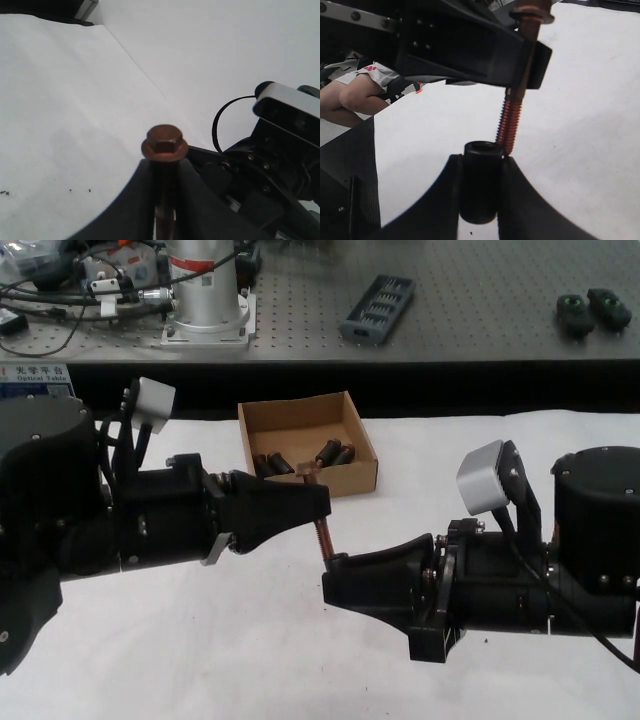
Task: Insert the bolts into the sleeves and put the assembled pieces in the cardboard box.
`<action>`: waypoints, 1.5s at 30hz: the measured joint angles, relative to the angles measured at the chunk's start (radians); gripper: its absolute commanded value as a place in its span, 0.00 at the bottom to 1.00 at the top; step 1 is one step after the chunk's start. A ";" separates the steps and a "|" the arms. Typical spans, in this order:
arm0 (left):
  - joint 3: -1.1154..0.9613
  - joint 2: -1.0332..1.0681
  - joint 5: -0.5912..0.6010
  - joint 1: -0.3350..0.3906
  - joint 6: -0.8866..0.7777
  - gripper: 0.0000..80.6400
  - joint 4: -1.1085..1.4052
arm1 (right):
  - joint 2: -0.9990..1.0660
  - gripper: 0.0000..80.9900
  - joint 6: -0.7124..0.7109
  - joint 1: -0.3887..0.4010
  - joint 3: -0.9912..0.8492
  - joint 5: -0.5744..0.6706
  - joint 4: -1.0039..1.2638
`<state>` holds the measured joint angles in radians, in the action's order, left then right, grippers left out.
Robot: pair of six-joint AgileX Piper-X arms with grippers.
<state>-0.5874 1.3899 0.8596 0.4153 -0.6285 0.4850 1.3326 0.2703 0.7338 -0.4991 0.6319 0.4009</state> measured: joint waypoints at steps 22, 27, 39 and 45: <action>0.000 0.000 -0.003 0.000 -0.051 0.01 0.049 | 0.000 0.05 -0.022 0.000 0.000 -0.005 -0.040; 0.000 0.000 0.006 0.000 -0.053 0.01 0.049 | 0.000 0.05 -0.023 0.000 0.000 -0.015 -0.040; 0.000 0.000 0.039 0.000 -0.089 0.01 0.049 | 0.000 0.05 -0.023 0.000 0.000 -0.015 -0.037; 0.000 0.000 0.047 0.000 -0.095 0.01 0.045 | 0.000 0.05 0.005 0.002 0.000 -0.012 0.005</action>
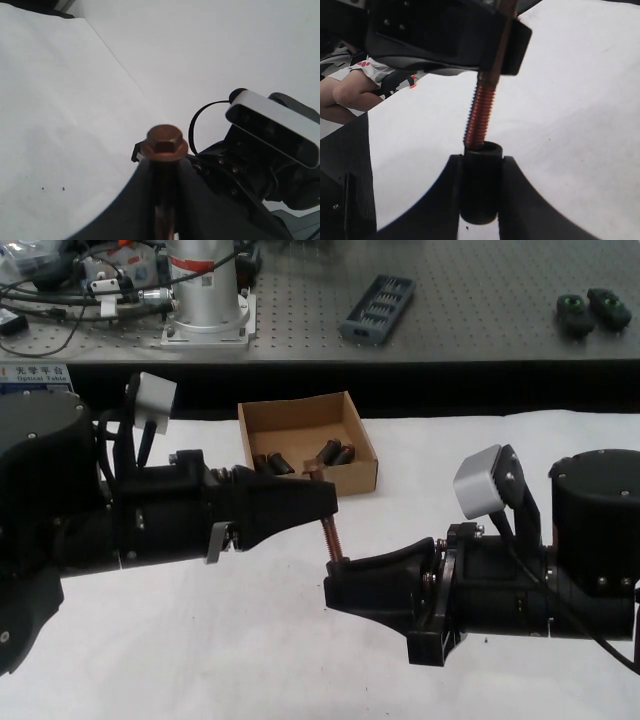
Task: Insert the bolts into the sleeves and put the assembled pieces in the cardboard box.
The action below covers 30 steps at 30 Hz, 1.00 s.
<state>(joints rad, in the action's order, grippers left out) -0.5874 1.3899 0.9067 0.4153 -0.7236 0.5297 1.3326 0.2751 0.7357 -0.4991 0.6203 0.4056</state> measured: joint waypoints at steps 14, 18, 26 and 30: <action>-0.003 0.000 0.034 0.000 0.015 0.01 -0.025 | 0.000 0.05 0.011 0.003 0.000 0.013 0.025; -0.005 0.000 0.082 0.000 0.083 0.01 -0.038 | 0.000 0.05 0.017 0.004 0.000 0.021 0.025; -0.007 0.000 0.106 0.000 0.164 0.01 -0.050 | 0.000 0.05 0.019 0.005 0.000 0.022 0.025; -0.007 0.000 0.110 0.000 0.186 0.03 -0.052 | 0.000 0.05 0.019 0.005 0.000 0.022 0.025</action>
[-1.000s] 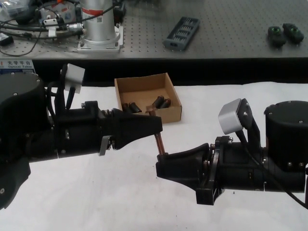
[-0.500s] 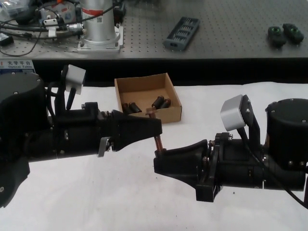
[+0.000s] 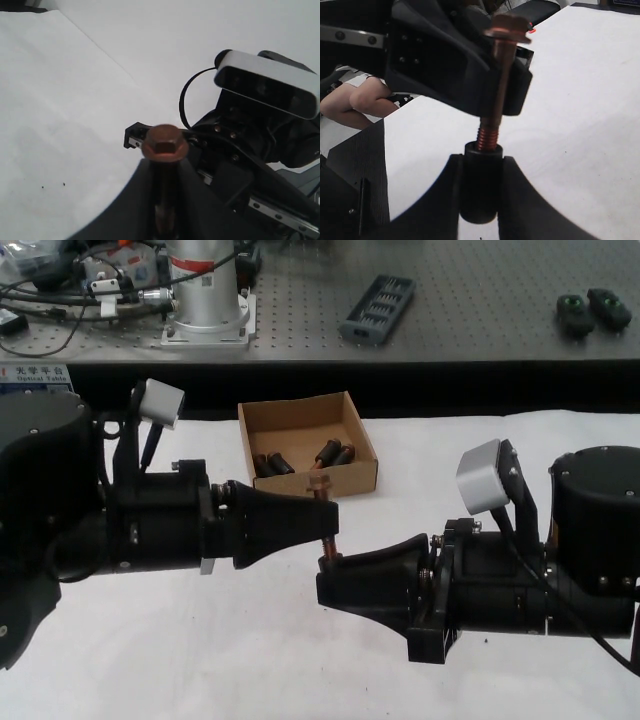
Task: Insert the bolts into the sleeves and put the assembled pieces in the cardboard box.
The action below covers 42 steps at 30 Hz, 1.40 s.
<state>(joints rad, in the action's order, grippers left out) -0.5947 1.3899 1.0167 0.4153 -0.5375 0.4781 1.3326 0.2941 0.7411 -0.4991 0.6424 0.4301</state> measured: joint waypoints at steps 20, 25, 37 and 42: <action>0.000 0.000 -0.182 -0.006 0.021 0.68 0.026 | 0.003 0.05 -0.002 -0.035 -0.024 -0.044 -0.058; 0.000 0.000 -0.229 -0.038 0.021 0.68 0.028 | 0.047 0.05 -0.002 -0.097 -0.115 -0.069 -0.120; 0.000 -0.178 -0.216 -0.140 0.193 0.59 -0.240 | 0.386 0.05 0.000 -0.158 -0.528 -0.039 -0.263; 0.000 -0.242 -0.202 -0.140 0.216 0.58 -0.435 | 0.553 0.05 0.000 -0.158 -0.743 -0.037 -0.363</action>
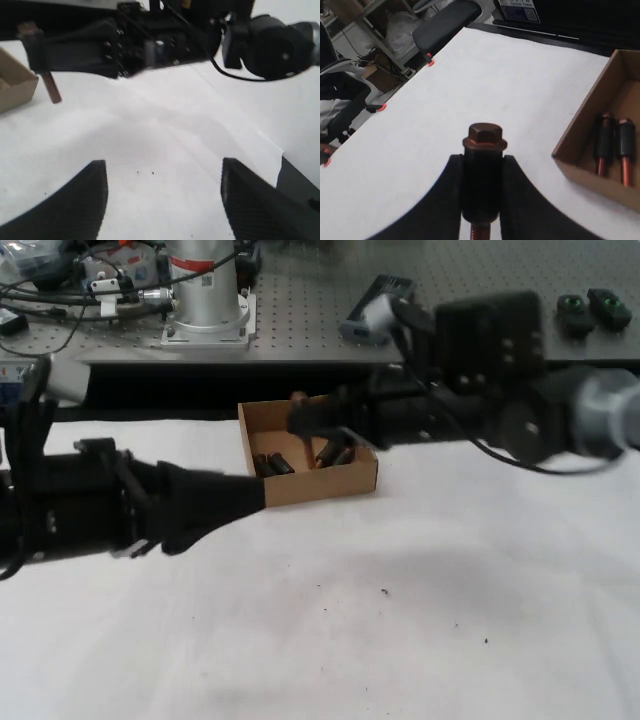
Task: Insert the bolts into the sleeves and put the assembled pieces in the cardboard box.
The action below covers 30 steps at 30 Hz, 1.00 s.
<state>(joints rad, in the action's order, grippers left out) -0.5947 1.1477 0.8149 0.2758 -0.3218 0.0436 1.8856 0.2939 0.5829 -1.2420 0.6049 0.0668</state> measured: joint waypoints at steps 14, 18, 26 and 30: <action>0.000 -0.312 0.055 0.133 0.000 0.42 -0.318 | 0.363 0.05 0.100 -0.048 -0.505 -0.097 -0.245; 0.000 -0.382 0.035 0.169 0.000 0.42 -0.402 | 0.363 0.05 0.121 -0.065 -0.508 -0.134 -0.263; 0.000 -0.457 0.003 0.192 0.000 0.42 -0.448 | 0.363 0.22 0.122 -0.087 -0.509 -0.099 -0.286; 0.000 -0.472 -0.008 0.192 -0.018 0.42 -0.451 | 0.363 0.59 0.122 -0.085 -0.509 -0.094 -0.286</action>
<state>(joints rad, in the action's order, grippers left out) -0.5947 0.6752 0.8071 0.4683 -0.3400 -0.4072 2.2490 0.4161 0.4974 -1.7513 0.5110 -0.2193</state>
